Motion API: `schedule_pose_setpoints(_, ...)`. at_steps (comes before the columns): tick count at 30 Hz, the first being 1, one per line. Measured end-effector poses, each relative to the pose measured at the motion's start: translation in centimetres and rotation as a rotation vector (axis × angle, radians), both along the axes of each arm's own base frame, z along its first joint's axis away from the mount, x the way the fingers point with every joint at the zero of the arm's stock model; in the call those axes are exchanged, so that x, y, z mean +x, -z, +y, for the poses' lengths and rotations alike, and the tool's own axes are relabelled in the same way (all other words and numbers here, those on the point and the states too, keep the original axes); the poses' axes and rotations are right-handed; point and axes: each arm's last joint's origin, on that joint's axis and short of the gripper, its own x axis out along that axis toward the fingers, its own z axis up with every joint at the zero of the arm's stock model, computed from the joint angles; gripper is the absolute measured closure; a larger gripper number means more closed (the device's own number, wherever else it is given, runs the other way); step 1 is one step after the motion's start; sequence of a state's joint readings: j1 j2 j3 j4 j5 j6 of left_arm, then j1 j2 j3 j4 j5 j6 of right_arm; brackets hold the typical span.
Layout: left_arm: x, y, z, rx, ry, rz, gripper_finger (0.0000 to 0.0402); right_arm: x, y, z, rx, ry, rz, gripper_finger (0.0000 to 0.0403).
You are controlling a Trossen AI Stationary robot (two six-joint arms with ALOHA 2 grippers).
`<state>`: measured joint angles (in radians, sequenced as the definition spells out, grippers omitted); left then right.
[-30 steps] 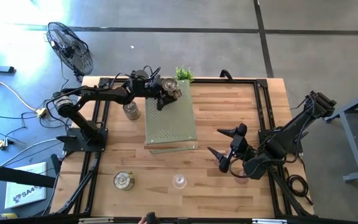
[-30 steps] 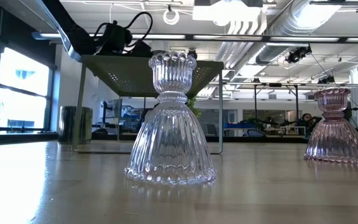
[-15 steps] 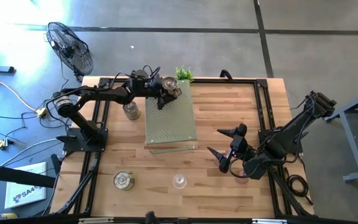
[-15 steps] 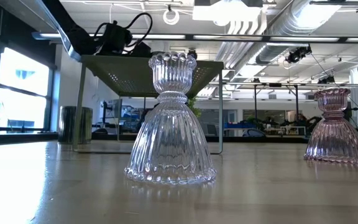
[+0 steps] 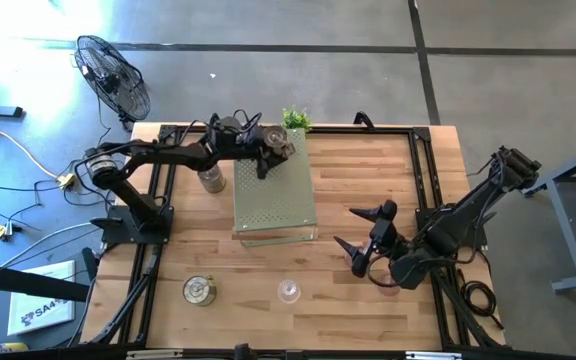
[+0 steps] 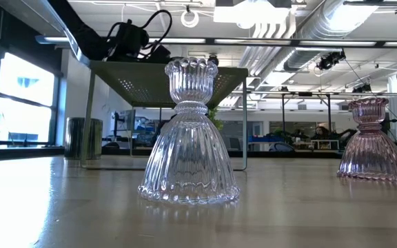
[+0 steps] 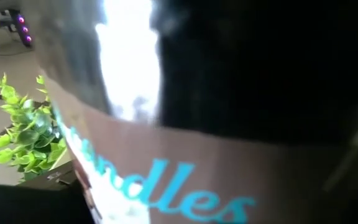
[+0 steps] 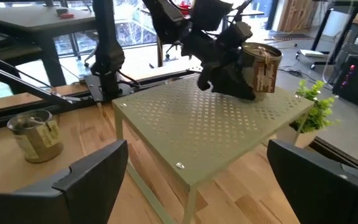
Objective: Pick & Place candle stick holders
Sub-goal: Put the right brown scented candle on the shelf
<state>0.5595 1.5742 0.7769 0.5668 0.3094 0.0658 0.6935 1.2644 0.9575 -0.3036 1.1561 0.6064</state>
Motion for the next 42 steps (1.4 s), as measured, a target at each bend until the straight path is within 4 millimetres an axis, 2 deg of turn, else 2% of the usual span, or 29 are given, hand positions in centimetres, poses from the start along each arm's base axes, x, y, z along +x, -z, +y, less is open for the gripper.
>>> schedule_pose_setpoints(6,0.0,0.0,0.0,0.015,-0.022,0.008,0.0041,0.0,1.2,0.0,0.013,0.016,-0.035,0.0024)
schedule_pose_setpoints(22,0.0,0.1,0.1,0.052,-0.089,0.035,0.0041,0.1,1.1,0.1,0.016,-0.005,-0.031,0.0023)
schedule_pose_setpoints(30,0.5,-0.1,-0.6,0.136,-0.186,0.058,0.0041,0.1,1.1,0.1,0.010,-0.008,-0.027,0.0025)
schedule_pose_setpoints(42,0.4,-0.4,-1.0,0.133,-0.179,0.056,0.0041,0.1,1.2,0.1,0.019,-0.026,-0.020,0.0024)
